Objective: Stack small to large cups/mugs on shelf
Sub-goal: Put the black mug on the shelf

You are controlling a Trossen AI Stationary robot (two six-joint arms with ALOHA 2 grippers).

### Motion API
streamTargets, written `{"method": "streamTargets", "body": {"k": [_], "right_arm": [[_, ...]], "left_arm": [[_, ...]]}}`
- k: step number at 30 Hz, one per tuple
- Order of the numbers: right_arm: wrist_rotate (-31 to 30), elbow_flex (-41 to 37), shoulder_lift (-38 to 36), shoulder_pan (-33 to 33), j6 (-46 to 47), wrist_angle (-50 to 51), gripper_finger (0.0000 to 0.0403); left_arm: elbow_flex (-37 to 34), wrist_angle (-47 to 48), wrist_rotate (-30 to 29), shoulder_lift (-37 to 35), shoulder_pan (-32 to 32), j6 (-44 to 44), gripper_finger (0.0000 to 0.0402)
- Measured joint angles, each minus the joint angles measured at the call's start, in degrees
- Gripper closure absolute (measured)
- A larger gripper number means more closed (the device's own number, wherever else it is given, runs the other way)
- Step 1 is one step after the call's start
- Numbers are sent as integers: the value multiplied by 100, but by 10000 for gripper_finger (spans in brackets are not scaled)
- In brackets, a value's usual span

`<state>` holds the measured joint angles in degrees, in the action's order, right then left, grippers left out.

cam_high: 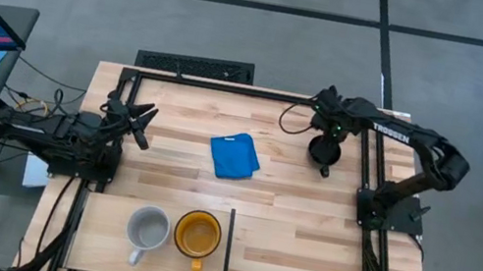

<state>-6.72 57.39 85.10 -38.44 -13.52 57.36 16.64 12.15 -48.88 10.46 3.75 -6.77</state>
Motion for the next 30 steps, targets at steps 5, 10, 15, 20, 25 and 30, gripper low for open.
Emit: {"method": "streamTargets", "body": {"k": [5,10,15,20,25,30], "right_arm": [[53,0,151,2,0,-104,288],[124,0,142,4,70,-65,354],[235,20,124,4,409,-79,375],[367,149,142,17,957,-95,376],[557,374,159,47,1402,-292,382],[656,437,159,180,1811,-630,382]], "left_arm": [[0,54,2,0,2,-153,319],[0,54,1,0,-1,-190,319],[0,54,2,0,-1,-190,319],[0,52,2,0,-1,-264,319],[0,52,3,0,-1,-404,319],[0,52,4,0,-1,-404,319]]}}
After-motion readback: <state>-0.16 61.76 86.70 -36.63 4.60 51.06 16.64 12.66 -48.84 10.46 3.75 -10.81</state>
